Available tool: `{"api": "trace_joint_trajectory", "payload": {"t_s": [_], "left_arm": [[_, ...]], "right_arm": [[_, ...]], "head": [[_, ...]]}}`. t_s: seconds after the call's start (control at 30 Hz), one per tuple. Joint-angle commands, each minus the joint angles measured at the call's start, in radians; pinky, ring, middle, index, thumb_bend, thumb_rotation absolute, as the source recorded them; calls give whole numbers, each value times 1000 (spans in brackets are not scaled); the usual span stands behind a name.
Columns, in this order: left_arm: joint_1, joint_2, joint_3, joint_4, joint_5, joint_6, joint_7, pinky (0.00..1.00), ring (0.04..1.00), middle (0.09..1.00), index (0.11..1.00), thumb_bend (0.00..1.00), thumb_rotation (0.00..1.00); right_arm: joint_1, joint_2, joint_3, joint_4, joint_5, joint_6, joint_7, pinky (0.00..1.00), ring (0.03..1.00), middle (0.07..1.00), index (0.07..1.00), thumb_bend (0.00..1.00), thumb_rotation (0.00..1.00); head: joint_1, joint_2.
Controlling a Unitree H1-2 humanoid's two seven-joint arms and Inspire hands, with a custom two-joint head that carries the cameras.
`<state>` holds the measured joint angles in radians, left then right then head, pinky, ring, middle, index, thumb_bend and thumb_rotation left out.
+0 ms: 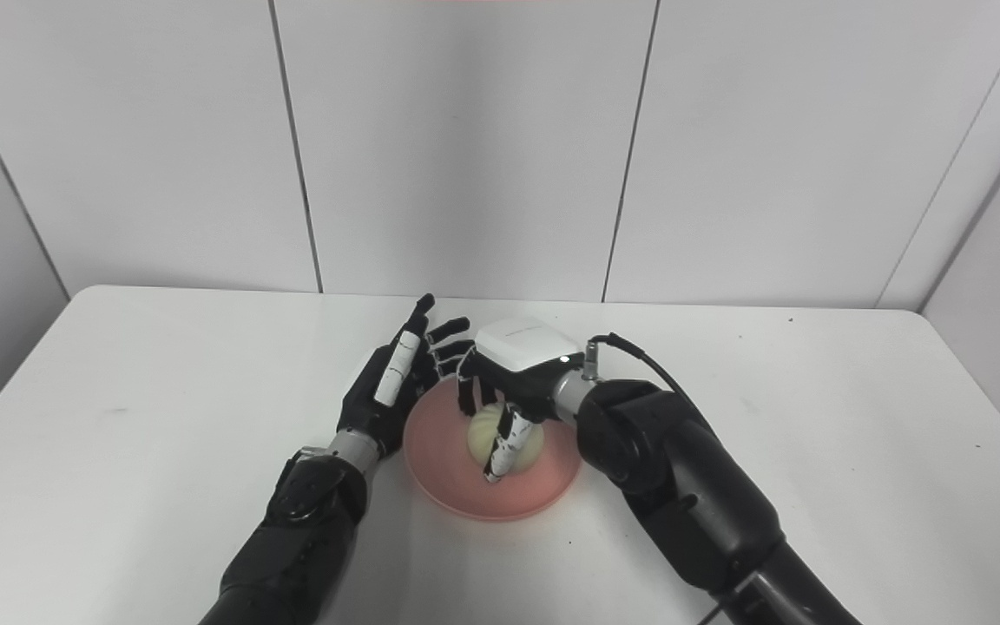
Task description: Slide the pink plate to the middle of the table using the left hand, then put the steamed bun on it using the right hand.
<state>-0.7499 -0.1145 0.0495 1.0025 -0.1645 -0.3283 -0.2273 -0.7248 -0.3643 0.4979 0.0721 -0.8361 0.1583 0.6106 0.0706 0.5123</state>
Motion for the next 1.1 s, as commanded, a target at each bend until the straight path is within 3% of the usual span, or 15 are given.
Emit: {"api": "trace_joint_trajectory", "payload": {"t_s": [0.0, 0.03, 0.1, 0.13, 0.17, 0.23, 0.43, 0.9, 1.03, 1.07], "left_arm": [[53, -3, -6, 38, 4, 23, -11, 746, 758, 812, 1000, 892, 800], [53, -3, -7, 37, 4, 26, -12, 743, 756, 809, 1000, 890, 801], [53, -2, -9, 35, 5, 27, -14, 747, 761, 819, 1000, 896, 801], [54, -1, -11, 35, 7, 26, -15, 730, 763, 827, 1000, 883, 804], [55, -1, -13, 33, 9, 26, -15, 716, 760, 824, 1000, 880, 804], [56, -1, -14, 32, 8, 26, -16, 703, 757, 817, 1000, 883, 802], [56, 1, -17, 30, 7, 30, -15, 701, 760, 817, 1000, 861, 814], [58, 6, -25, 41, 13, 20, -1, 729, 759, 821, 1000, 887, 812], [63, 5, -26, 29, 14, 27, 2, 727, 769, 817, 1000, 869, 809], [63, 6, -24, 31, 12, 25, -3, 727, 769, 817, 1000, 869, 809]], "right_arm": [[-38, 0, -7, -7, -8, -32, -34, 267, 351, 449, 505, 529, 3], [-38, -1, -4, -13, -18, -24, -29, 285, 374, 434, 518, 527, 4], [-35, -5, 1, -23, -35, -15, -24, 411, 534, 587, 500, 525, 111], [-33, -6, 1, -27, -42, -13, -24, 497, 641, 693, 602, 821, 239], [-31, -8, 3, -33, -51, -13, -22, 538, 686, 735, 643, 920, 296], [-29, -11, 4, -43, -63, -14, -17, 585, 731, 770, 674, 975, 343], [-28, -21, 4, -44, -73, -28, -14, 708, 824, 822, 724, 1000, 408], [-19, -30, 2, -63, -93, -10, 12, 673, 834, 828, 721, 1000, 390], [-7, -32, -27, -81, -70, -11, -5, 642, 807, 812, 721, 1000, 401], [7, -27, -61, -81, -27, -24, -37, 641, 806, 811, 721, 1000, 402]], "head": [[0, 0], [0, 0], [1, 0], [1, 0], [0, 1], [-2, 1], [-5, 3], [-15, 6], [-15, 7], [-16, 7]]}}
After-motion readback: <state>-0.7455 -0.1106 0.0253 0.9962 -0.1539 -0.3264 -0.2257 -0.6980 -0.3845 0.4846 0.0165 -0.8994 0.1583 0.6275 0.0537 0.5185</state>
